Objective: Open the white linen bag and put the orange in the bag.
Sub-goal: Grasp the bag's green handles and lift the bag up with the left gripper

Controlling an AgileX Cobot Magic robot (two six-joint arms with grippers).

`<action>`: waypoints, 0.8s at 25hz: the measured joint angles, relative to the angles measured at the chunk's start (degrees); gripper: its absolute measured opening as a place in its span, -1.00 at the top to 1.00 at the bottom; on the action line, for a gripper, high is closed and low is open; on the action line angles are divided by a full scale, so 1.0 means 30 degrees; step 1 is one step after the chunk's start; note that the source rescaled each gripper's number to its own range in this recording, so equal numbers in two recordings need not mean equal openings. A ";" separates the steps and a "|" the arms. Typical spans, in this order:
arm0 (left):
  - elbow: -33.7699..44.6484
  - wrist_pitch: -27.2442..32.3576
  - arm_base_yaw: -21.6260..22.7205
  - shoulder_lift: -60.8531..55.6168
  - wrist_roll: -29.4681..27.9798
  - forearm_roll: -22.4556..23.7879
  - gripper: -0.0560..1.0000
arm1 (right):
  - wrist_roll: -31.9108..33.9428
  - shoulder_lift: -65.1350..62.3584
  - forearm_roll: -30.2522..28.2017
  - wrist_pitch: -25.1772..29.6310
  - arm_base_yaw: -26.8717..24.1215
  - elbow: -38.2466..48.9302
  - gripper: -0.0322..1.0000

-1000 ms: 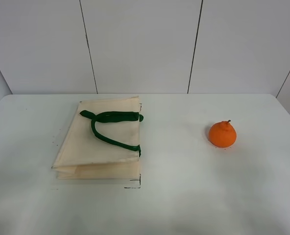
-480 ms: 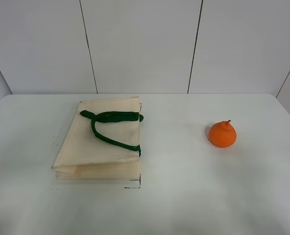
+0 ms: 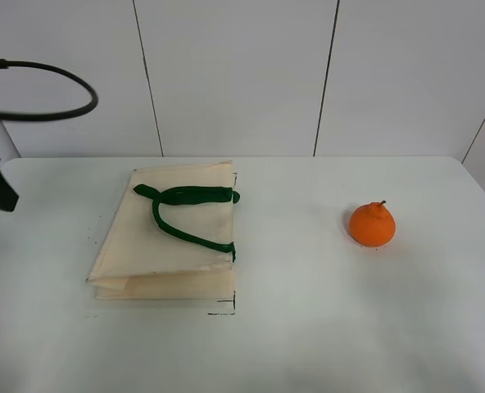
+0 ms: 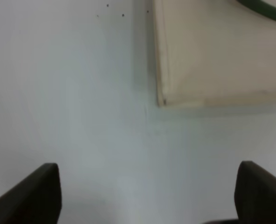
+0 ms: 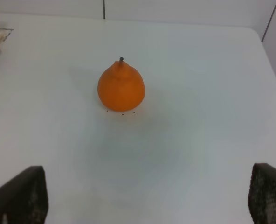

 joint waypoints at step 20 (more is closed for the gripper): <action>-1.2893 -0.0181 -0.5250 1.6753 -0.4967 0.0071 -0.95 | 0.0000 0.0000 0.0000 0.0000 0.0000 0.0000 -0.97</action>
